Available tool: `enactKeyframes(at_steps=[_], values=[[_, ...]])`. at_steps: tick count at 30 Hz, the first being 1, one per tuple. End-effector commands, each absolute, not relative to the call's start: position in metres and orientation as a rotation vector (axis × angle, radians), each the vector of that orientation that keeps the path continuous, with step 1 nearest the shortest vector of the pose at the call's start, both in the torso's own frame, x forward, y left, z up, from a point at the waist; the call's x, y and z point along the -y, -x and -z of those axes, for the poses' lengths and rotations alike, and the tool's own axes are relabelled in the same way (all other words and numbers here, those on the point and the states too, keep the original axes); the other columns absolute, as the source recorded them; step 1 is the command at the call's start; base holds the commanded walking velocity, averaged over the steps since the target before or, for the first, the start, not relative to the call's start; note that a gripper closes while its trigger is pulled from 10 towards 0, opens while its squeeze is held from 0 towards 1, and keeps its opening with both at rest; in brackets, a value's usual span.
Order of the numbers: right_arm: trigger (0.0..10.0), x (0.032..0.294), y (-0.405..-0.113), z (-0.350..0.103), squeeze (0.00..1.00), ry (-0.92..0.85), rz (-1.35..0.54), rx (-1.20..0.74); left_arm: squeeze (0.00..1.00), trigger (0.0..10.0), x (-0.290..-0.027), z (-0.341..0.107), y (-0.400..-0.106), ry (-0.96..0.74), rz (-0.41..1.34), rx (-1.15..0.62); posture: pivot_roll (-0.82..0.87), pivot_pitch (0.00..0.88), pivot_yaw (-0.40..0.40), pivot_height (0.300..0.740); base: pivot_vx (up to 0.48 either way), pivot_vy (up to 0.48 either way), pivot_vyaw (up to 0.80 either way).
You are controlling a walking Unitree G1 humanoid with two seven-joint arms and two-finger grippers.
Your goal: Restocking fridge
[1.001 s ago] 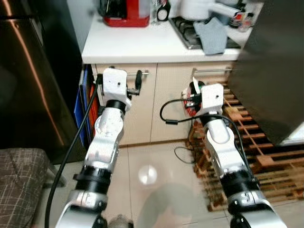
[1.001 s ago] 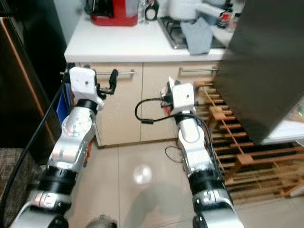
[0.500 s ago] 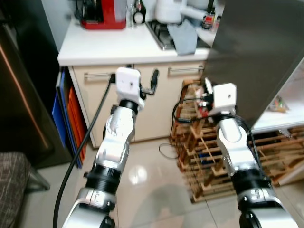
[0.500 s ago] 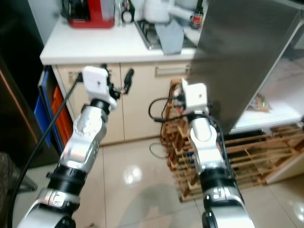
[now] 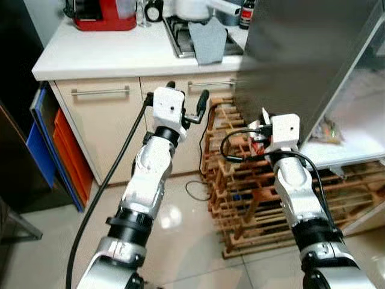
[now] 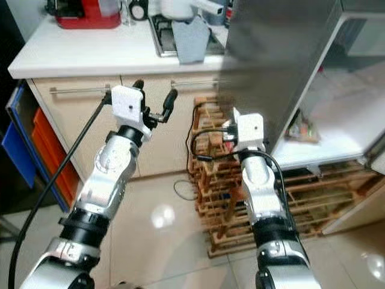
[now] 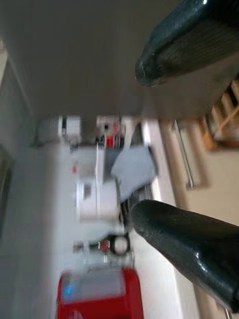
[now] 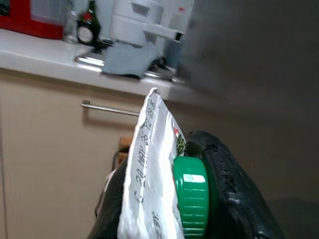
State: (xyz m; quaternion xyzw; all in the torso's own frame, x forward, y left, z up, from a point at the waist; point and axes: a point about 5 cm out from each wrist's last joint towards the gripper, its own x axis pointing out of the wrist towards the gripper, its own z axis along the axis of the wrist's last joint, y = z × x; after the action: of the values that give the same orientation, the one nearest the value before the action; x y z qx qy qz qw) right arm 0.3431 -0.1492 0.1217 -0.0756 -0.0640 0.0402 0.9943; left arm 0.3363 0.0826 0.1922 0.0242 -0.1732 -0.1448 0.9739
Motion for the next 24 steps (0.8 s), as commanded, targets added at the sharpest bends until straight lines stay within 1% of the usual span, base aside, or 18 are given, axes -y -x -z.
enactKeyframes(at_steps=[1, 6, 7, 9, 17, 24], values=[[0.0, 0.1437, -0.3424, -0.1231, 0.02, 0.160, -0.107, 0.135, 0.00, 10.0, -0.0844, -0.1939, -0.3377, -0.045, 0.292, 0.349, -0.04, 0.000, -0.014, 0.740, 0.281, -0.386, 0.80], [0.0, 0.1455, -0.3413, -0.1224, 0.01, 0.157, -0.107, 0.136, 0.00, 10.0, -0.0825, -0.1940, -0.3359, -0.037, 0.304, 0.356, -0.04, 0.000, -0.015, 0.740, 0.280, -0.387, 0.80], [0.0, 0.1466, -0.3411, -0.1213, 0.00, 0.147, -0.104, 0.130, 0.00, 10.0, -0.0816, -0.1947, -0.3347, -0.011, 0.314, 0.362, -0.04, 0.000, -0.015, 0.740, 0.289, -0.379, 0.00], [0.0, 0.1467, -0.3408, -0.1206, 0.00, 0.146, -0.106, 0.128, 0.00, 10.0, -0.0814, -0.1951, -0.3339, 0.000, 0.322, 0.368, -0.04, 0.000, -0.014, 0.740, 0.274, 0.000, 0.00], [0.0, 0.1408, -0.3395, -0.1189, 0.00, 0.141, -0.125, 0.126, 0.00, 10.0, -0.0833, -0.1940, -0.3351, -0.017, 0.304, 0.351, -0.03, 0.000, -0.008, 0.740, 0.000, 0.000, 0.00], [0.0, 0.1394, -0.3392, -0.1178, 0.00, 0.140, -0.135, 0.124, 0.00, 10.0, -0.0834, -0.1927, -0.3365, -0.024, 0.309, 0.338, -0.04, 0.000, -0.006, 0.740, -0.340, -0.334, 0.00]])
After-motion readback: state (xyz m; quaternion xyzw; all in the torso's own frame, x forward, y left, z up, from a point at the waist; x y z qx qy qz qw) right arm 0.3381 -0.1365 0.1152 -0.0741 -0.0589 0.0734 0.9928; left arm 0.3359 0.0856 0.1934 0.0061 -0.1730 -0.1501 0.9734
